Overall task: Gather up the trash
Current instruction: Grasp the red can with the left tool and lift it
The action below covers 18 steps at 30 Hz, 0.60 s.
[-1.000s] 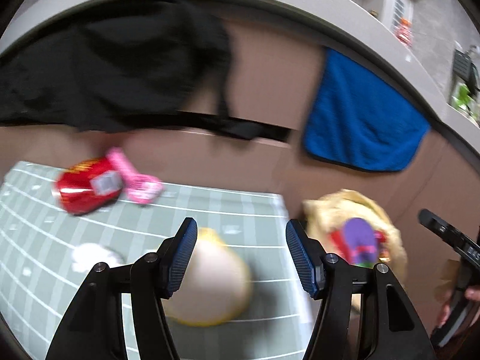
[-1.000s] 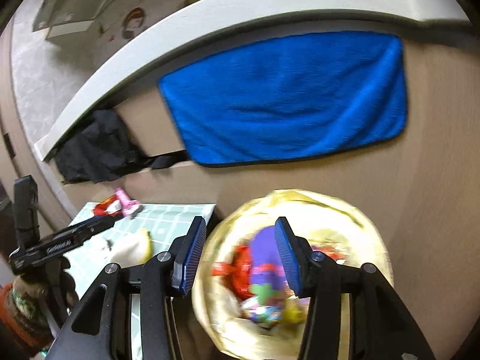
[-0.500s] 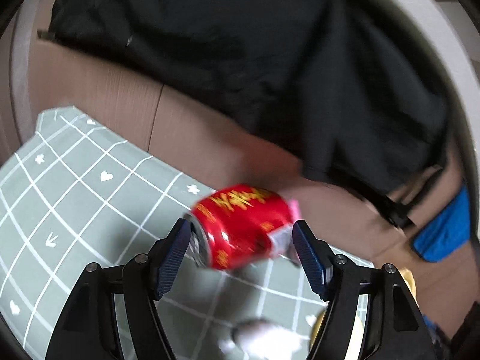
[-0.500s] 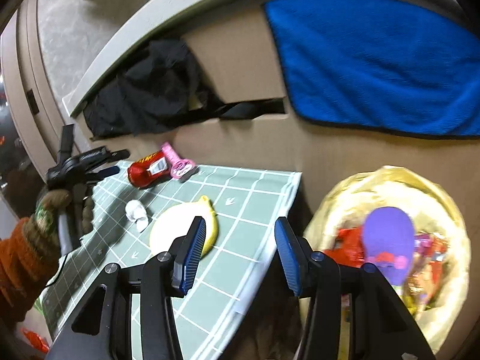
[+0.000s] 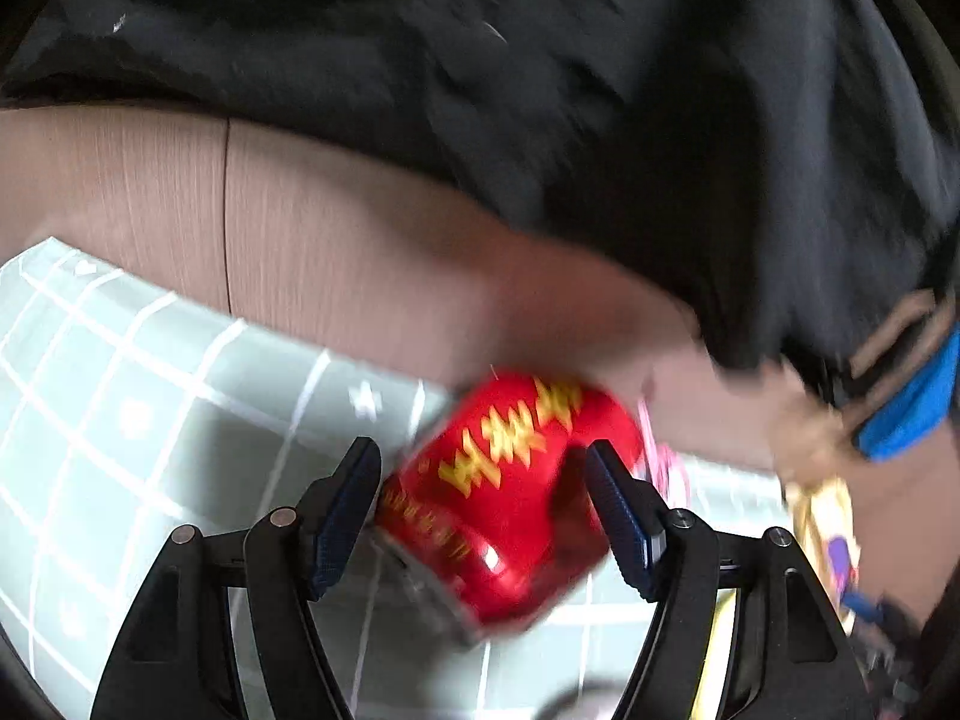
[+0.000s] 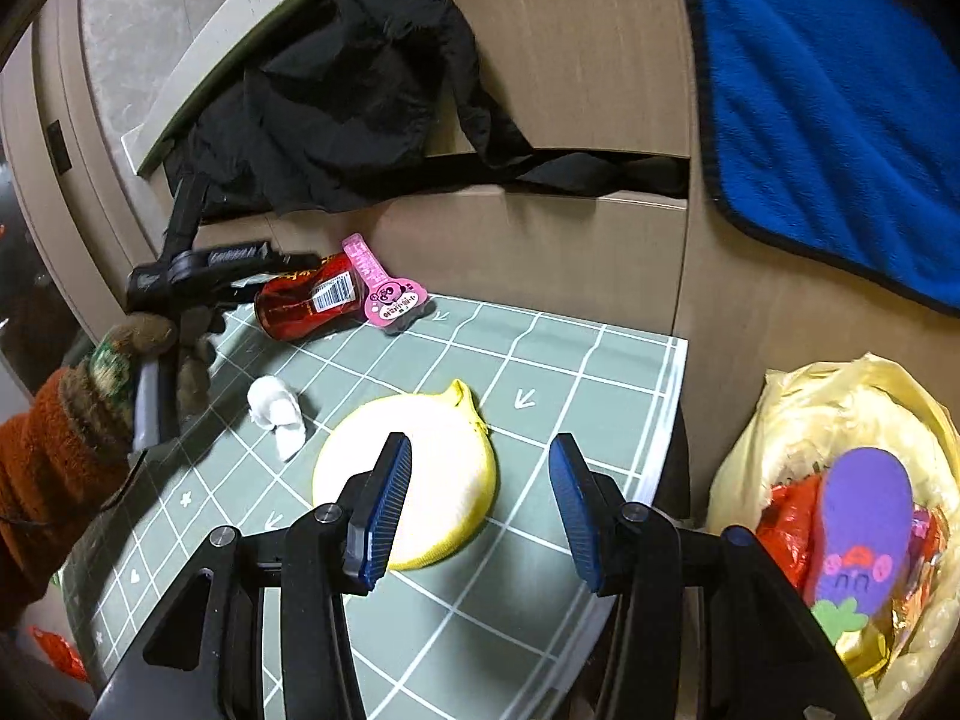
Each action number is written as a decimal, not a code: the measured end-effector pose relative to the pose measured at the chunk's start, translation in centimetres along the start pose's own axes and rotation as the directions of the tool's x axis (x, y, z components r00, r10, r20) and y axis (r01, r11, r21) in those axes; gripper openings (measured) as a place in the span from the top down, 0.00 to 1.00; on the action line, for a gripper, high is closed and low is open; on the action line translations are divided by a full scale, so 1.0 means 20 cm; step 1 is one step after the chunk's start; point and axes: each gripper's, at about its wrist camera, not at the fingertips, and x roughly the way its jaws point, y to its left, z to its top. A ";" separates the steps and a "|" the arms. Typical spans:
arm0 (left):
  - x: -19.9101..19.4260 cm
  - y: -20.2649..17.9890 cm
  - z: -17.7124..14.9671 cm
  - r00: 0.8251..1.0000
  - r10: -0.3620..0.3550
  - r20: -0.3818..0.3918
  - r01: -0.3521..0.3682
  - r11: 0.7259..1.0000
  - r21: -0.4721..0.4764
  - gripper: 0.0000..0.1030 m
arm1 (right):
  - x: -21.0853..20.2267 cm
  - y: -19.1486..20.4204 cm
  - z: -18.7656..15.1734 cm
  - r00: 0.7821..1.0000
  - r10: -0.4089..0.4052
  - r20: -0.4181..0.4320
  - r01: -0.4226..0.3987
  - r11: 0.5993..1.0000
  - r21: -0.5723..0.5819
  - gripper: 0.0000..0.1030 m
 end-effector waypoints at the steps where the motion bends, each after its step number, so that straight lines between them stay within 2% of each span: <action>1: -0.02 -0.01 -0.04 1.000 -0.004 -0.010 0.004 1.000 0.012 0.32 | 0.01 0.00 0.00 1.000 0.005 -0.002 -0.005 1.000 0.003 0.56; 6: -0.13 -0.05 -0.24 0.999 -0.031 -0.041 0.033 0.999 0.035 0.32 | 0.05 0.02 -0.01 0.999 0.029 -0.016 -0.028 1.000 0.012 0.56; 8: -0.19 -0.06 -0.29 0.999 -0.034 -0.016 0.035 0.999 0.040 0.32 | 0.05 0.03 -0.03 0.999 0.037 -0.018 -0.036 0.999 0.012 0.56; 9: -0.23 -0.07 -0.31 0.999 -0.032 0.021 0.031 0.998 0.048 0.32 | 0.05 0.04 -0.03 0.999 0.039 -0.018 -0.039 0.999 0.012 0.56; 12: -0.28 -0.08 -0.30 0.996 -0.026 0.082 0.021 0.998 0.065 0.32 | 0.03 0.04 -0.05 0.999 0.048 -0.014 -0.048 0.999 0.014 0.56; 14: -0.26 -0.07 -0.27 0.997 -0.025 0.067 0.022 0.999 0.041 0.31 | 0.02 0.05 -0.05 0.999 0.049 -0.012 -0.049 0.999 0.015 0.56; 18: -0.16 -0.07 -0.24 0.997 0.022 0.067 -0.023 1.000 0.007 0.26 | -0.02 0.03 -0.07 0.999 0.050 0.000 -0.050 0.998 0.028 0.56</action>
